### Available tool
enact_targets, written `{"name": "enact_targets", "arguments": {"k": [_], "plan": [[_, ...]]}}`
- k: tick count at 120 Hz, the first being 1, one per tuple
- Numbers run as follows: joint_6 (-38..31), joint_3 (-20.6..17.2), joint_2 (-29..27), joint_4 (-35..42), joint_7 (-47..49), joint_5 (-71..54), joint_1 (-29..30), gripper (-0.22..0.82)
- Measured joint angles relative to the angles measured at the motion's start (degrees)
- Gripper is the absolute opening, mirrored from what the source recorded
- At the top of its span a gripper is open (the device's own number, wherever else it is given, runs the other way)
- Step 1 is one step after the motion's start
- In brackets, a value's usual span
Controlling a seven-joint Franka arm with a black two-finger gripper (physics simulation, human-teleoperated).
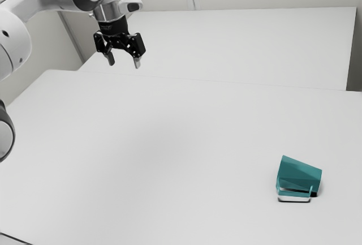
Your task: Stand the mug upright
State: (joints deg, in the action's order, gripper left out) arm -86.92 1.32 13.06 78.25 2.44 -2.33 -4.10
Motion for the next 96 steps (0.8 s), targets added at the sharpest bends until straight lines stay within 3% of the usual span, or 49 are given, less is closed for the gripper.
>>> {"name": "enact_targets", "arguments": {"k": [44,69,96], "plan": [[-1.84,0.21,-1.13,1.52,0.01,2.69,-1.1,0.6],[-12.78,-0.66,-10.97,22.2,0.28,13.22,-4.16,0.6],[-23.23,-0.9,-12.58,35.15,-2.22,33.04,-6.22,0.6]]}}
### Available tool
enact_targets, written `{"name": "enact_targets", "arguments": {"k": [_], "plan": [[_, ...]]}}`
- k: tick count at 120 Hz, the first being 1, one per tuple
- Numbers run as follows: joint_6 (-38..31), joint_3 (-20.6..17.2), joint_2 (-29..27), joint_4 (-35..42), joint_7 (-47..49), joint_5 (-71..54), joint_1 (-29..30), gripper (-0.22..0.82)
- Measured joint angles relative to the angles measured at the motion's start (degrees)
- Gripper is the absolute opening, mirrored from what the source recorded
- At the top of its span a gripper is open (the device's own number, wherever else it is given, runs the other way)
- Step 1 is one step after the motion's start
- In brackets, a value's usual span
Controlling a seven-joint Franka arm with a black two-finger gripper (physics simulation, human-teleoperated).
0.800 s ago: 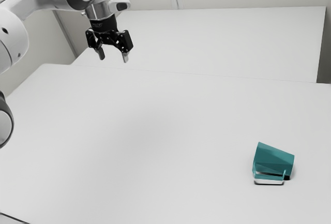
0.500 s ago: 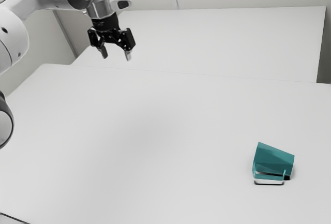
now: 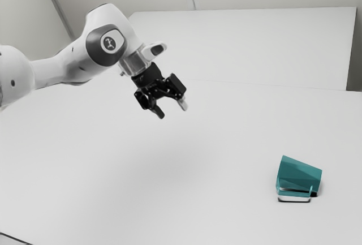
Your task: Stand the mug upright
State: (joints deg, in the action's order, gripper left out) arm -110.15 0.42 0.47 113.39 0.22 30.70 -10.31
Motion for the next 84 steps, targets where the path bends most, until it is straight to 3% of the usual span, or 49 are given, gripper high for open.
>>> {"name": "enact_targets", "arguments": {"k": [34,68,84], "plan": [[-8.5,0.0,1.47,6.9,-7.31,17.14,-5.29,0.6],[-12.61,-0.07,2.54,12.05,-15.57,28.76,-18.78,0.6],[-14.63,-0.07,5.47,10.91,-19.17,31.04,-19.12,0.6]]}}
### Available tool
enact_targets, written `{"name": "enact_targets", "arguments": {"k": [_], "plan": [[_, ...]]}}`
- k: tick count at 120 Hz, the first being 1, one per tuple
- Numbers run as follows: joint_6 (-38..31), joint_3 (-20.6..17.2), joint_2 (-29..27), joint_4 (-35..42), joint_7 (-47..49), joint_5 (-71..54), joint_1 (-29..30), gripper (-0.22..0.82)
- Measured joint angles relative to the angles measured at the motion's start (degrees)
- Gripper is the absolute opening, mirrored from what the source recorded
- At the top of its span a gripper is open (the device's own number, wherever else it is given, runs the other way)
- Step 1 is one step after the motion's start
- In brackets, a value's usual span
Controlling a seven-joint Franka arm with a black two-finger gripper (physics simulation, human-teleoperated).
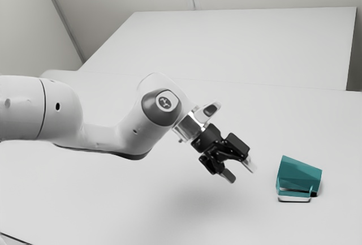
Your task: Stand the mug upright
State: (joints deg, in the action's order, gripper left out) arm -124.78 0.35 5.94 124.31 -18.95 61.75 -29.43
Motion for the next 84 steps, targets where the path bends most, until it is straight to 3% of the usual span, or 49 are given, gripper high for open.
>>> {"name": "enact_targets", "arguments": {"k": [51,84], "plan": [[-3.41,0.5,17.25,-17.64,-7.53,1.64,-4.32,0.6],[-3.79,0.78,21.01,-20.82,-10.19,1.97,-4.72,0.6]]}}
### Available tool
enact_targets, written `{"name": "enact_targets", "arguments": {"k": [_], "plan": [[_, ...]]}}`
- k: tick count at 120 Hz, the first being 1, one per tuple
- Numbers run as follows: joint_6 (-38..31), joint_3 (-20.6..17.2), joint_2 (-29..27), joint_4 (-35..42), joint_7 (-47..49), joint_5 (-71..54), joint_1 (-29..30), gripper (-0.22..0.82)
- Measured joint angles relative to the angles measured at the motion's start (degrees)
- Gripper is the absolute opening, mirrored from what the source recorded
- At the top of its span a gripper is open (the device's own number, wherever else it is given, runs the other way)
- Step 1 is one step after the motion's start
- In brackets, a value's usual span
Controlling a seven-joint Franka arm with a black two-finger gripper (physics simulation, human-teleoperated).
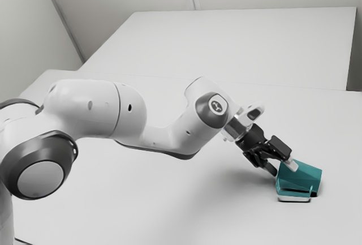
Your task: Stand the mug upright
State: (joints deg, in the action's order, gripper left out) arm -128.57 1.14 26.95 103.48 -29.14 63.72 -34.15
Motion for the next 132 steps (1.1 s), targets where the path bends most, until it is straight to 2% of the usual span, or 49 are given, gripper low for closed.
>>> {"name": "enact_targets", "arguments": {"k": [93,132], "plan": [[-3.06,0.06,2.18,0.38,-5.48,11.16,-1.23,0.6],[-3.23,0.04,3.45,0.24,-6.94,13.12,-1.87,0.49]]}}
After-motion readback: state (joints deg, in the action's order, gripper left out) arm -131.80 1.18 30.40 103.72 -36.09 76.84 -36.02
